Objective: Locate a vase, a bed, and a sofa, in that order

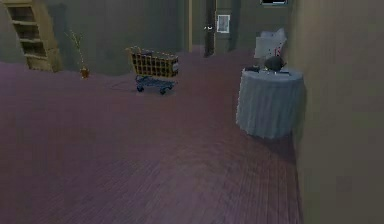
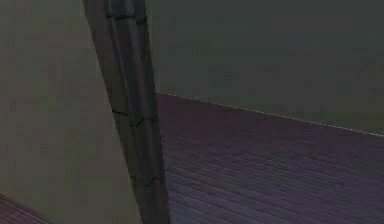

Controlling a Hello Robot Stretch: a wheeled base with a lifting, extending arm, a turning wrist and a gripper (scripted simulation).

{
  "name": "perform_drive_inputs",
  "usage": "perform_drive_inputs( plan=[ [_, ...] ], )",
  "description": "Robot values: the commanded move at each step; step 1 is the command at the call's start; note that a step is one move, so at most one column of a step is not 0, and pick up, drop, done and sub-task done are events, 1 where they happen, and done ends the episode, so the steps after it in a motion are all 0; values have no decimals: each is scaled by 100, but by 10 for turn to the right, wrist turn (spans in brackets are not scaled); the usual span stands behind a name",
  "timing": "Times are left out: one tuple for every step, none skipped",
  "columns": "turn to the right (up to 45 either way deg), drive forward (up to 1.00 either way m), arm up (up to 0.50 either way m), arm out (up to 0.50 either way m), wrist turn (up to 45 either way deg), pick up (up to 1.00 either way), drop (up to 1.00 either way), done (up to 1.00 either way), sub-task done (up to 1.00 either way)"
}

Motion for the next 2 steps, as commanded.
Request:
perform_drive_inputs(
  plan=[
    [0, 100, 0, 0, 0, 0, 0, 0, 0],
    [0, 100, 0, 0, 0, 0, 0, 0, 0]
  ],
)
